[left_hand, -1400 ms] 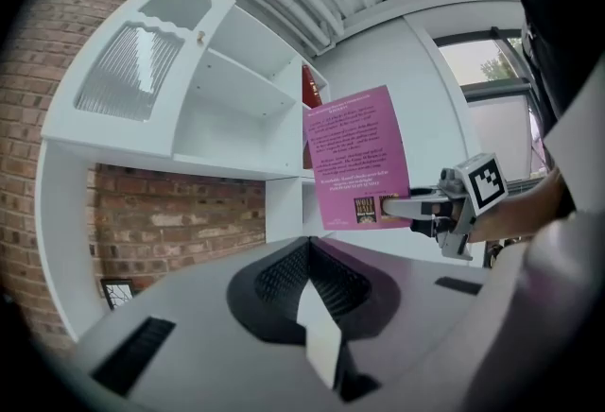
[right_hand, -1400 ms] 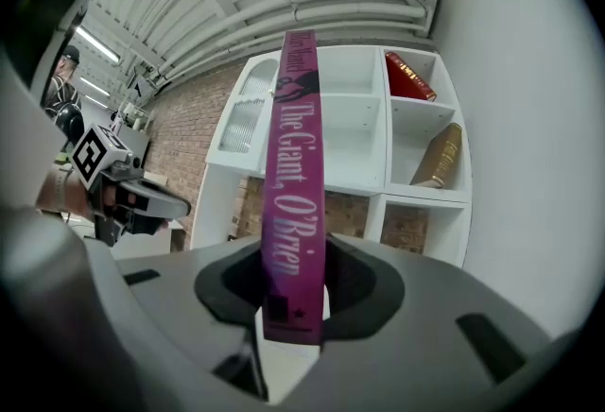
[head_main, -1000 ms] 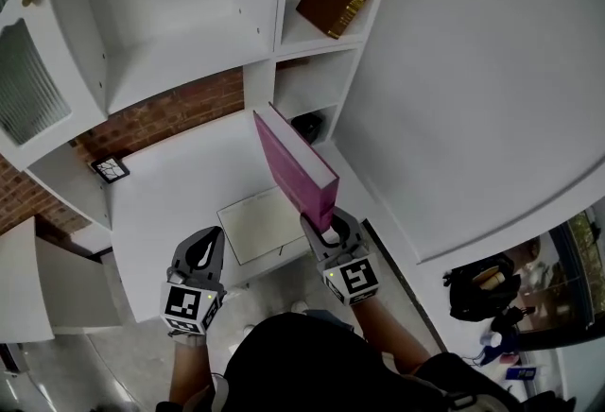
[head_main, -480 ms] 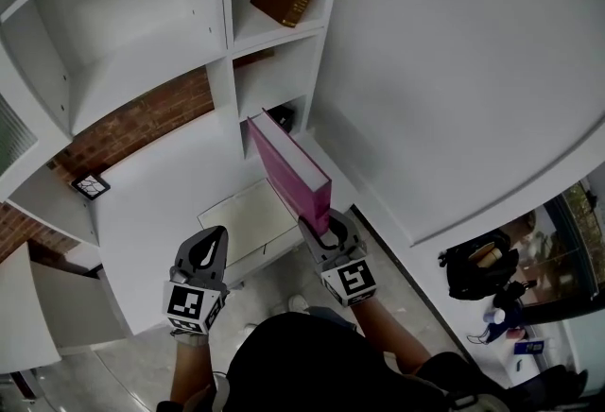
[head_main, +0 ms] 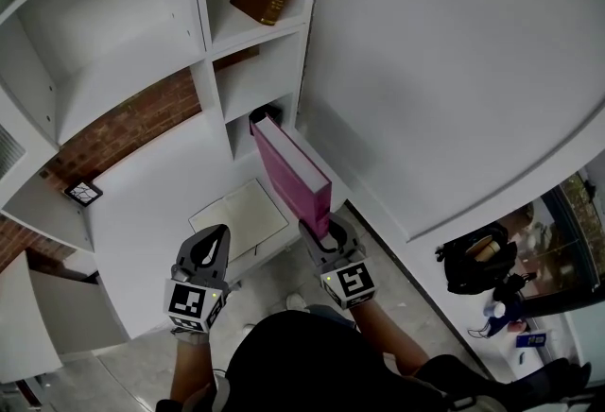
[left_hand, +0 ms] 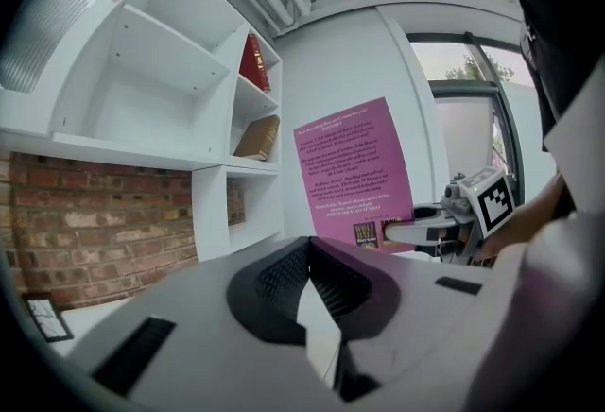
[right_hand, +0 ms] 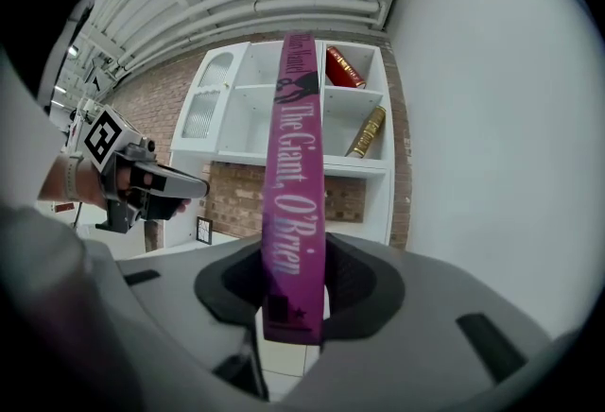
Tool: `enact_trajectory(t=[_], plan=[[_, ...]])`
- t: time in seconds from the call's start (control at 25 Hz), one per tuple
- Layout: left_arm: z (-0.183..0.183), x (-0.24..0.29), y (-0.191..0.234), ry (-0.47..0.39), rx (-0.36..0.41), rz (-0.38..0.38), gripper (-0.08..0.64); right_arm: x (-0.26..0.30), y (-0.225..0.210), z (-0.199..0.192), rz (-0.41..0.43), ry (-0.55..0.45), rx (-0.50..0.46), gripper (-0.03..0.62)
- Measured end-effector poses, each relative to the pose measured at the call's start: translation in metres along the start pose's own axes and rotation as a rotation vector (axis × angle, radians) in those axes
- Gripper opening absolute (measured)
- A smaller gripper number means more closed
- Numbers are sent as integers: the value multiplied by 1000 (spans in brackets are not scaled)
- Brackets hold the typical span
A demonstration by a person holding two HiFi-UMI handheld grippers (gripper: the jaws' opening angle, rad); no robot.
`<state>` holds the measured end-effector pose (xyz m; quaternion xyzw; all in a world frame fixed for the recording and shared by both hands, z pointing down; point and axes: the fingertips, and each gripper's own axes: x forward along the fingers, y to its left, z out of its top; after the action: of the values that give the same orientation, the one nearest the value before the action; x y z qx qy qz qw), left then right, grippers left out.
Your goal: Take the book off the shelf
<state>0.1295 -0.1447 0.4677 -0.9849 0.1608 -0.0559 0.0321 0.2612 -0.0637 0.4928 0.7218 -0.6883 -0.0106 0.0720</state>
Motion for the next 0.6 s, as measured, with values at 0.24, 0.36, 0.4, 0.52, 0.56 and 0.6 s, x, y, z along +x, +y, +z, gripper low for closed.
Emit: enact_trajectory(t=[0.24, 0.36, 0.4, 0.52, 0.56, 0.6], plan=[[1, 6, -5, 2, 5, -6, 8, -2, -7, 0, -10, -3, -1, 137], [2, 7, -5, 2, 7, -6, 9, -1, -9, -2, -11, -1, 4, 135], [2, 7, -5, 2, 7, -4, 8, -1, -9, -1, -10, -2, 7, 136], [3, 5, -3, 3, 6, 2, 9, -1, -8, -2, -7, -5, 21, 135], [2, 4, -3, 4, 6, 3, 9, -1, -8, -2, -6, -6, 24, 135], [2, 4, -3, 4, 5, 5, 8, -1, -7, -2, -6, -9, 25, 135]])
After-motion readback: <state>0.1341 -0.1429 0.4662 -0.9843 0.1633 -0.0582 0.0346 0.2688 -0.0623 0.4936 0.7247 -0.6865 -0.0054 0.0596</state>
